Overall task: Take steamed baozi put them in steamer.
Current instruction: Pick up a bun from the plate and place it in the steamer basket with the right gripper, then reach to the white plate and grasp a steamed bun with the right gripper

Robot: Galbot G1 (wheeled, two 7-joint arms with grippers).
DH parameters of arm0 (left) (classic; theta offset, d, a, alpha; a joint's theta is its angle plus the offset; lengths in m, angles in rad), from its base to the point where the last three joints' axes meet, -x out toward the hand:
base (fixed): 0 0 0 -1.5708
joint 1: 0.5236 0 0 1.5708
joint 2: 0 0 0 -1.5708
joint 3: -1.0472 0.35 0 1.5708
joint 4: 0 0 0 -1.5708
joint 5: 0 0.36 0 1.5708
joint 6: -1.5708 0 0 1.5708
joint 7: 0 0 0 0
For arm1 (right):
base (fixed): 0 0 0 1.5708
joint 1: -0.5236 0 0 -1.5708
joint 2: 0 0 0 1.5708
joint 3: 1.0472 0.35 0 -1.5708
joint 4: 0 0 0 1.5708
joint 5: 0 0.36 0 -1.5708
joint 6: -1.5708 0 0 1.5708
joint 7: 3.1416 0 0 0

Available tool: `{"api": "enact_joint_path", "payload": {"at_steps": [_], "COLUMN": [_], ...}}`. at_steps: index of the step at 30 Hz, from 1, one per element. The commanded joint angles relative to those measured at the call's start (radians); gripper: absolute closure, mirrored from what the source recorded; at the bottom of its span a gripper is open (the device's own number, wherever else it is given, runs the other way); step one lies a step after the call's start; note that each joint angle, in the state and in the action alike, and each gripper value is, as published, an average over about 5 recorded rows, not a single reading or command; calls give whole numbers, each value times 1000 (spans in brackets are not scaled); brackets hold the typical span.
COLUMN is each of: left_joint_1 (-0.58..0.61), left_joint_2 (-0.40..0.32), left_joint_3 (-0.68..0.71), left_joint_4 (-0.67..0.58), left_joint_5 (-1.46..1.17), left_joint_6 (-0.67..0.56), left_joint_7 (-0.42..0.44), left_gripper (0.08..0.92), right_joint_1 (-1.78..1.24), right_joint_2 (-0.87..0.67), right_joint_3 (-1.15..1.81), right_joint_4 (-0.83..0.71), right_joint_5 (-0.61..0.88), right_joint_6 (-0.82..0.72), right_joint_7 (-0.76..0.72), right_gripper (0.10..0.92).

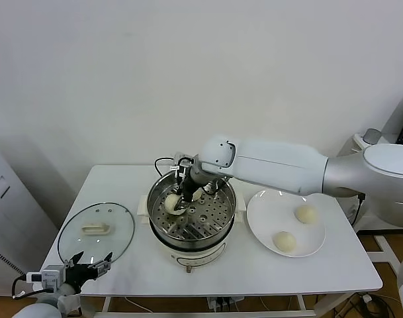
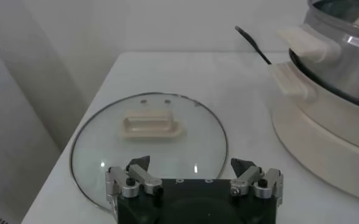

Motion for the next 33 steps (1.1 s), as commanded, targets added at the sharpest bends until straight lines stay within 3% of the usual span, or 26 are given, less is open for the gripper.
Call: {"api": "enact_joint_path", "payload": {"at_steps": [1,10,15,24,33], "left_joint_1": [1,-1,0,3,10], "left_joint_2": [0,-4,-4,-2,-4], "left_joint_3": [-1,4,3,1,-8], "left_joint_4": [1,1,-4,-10,-24], "left_joint_5": [-2,-3,-3,-3,-3], "left_joint_6": [-1,1,4,4,6], "left_joint_7": [0,0,-1,-1,-2], "left_gripper": [177,177,177,177,177], "right_joint_1": [-35,-2,83,330,314], "right_joint_2": [30,15,-68,-359,-637], "right_joint_3": [4,14,20,-74,-124], "right_joint_4": [-23,-21,4,71,90], "right_joint_5": [-6,-18,-26,-174,-366], "right_joint_6": [-11,7,36,191,363], "right_joint_7": [37,17,-103,-474,-622], "right_gripper": [564,332,218,203,203]}}
